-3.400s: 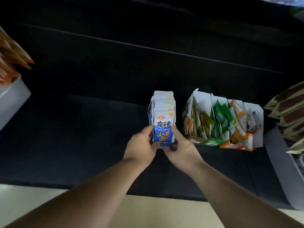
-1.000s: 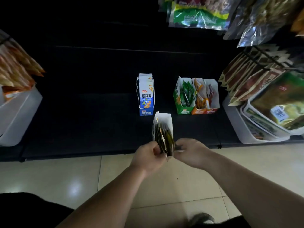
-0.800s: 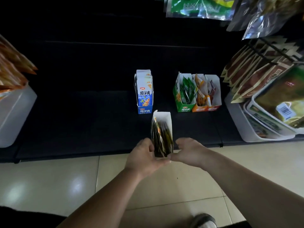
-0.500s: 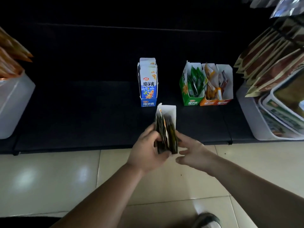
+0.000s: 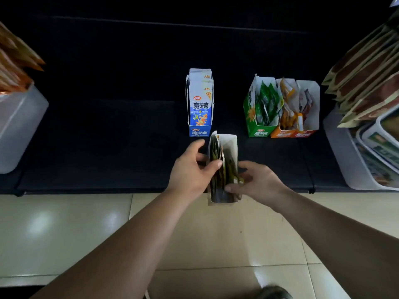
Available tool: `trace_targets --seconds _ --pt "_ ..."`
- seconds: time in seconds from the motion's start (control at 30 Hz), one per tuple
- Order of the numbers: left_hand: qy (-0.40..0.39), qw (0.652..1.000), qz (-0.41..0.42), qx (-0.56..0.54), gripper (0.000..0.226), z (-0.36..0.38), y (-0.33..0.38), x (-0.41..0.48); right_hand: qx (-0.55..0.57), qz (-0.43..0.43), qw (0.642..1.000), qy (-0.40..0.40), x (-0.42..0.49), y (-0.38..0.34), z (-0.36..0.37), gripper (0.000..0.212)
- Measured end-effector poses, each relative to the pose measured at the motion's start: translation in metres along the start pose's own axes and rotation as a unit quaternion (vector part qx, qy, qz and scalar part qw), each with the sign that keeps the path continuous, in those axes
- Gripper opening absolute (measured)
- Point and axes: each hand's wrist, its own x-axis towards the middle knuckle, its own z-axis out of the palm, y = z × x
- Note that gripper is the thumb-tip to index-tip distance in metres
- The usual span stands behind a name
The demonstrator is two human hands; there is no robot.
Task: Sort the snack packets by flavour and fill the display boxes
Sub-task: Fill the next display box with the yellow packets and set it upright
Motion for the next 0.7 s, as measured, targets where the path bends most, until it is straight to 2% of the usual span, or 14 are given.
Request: trace_targets --seconds 0.07,0.13,0.23,0.3,0.37,0.47,0.57,0.63,0.7 --pt "-0.024 0.999 0.004 -0.028 0.043 0.001 -0.004 0.0 0.093 0.016 0.995 0.023 0.003 -0.004 -0.003 0.027" --pt "-0.023 0.999 0.003 -0.043 0.035 0.001 -0.006 -0.003 0.119 0.033 0.991 0.056 0.009 -0.009 -0.004 0.02" --pt "-0.04 0.998 0.009 -0.041 0.032 0.0 -0.004 -0.011 0.105 0.067 0.983 0.137 0.019 -0.017 -0.006 0.041" --pt "-0.062 0.998 0.003 -0.02 0.037 0.0 -0.002 -0.019 0.09 0.085 0.979 0.159 0.021 -0.023 -0.007 0.056" --pt "-0.066 0.997 -0.018 0.046 0.038 0.003 -0.002 -0.025 0.083 0.097 0.982 0.141 0.021 -0.03 -0.008 0.067" --pt "-0.047 0.987 -0.009 0.154 0.015 0.009 -0.007 -0.028 -0.007 0.138 0.987 0.087 0.016 -0.039 -0.01 0.075" --pt "-0.024 0.983 0.001 0.18 0.02 0.014 -0.015 -0.026 -0.059 0.17 0.983 0.017 0.009 -0.039 -0.012 0.081" --pt "-0.022 0.984 -0.002 0.176 0.018 0.015 -0.014 -0.024 -0.024 0.163 0.986 -0.026 0.004 -0.035 -0.014 0.075" --pt "-0.021 0.983 -0.008 0.182 0.014 0.016 -0.011 -0.024 -0.009 0.143 0.988 -0.055 0.0 -0.028 -0.016 0.056"
